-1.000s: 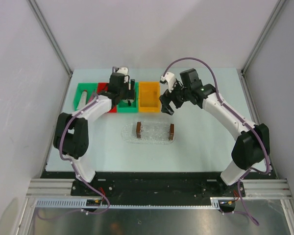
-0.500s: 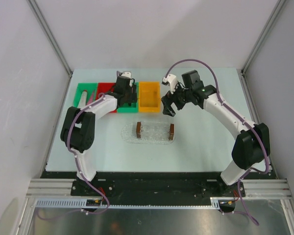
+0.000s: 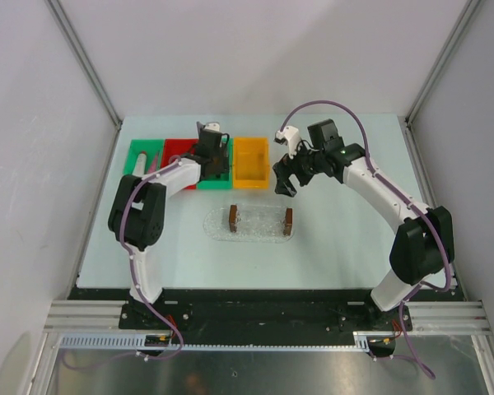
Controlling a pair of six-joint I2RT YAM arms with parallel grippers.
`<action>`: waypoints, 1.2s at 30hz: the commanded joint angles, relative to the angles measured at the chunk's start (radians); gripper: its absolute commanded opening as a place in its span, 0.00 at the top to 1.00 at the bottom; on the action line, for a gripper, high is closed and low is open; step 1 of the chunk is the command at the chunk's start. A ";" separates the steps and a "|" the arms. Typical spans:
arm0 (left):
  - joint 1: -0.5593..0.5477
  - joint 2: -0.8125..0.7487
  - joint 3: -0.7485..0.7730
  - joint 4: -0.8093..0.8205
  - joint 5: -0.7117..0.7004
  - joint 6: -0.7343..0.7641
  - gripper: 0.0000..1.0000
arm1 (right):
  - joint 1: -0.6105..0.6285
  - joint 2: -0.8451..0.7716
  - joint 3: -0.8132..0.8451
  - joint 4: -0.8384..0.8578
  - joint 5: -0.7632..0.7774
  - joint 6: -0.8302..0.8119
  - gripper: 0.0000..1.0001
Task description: Prepare toiletry sets of a toothbrush and toothpaste on the tray
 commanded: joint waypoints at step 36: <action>0.020 0.046 0.085 0.011 -0.030 -0.066 1.00 | -0.005 0.020 0.003 -0.024 -0.069 -0.006 0.00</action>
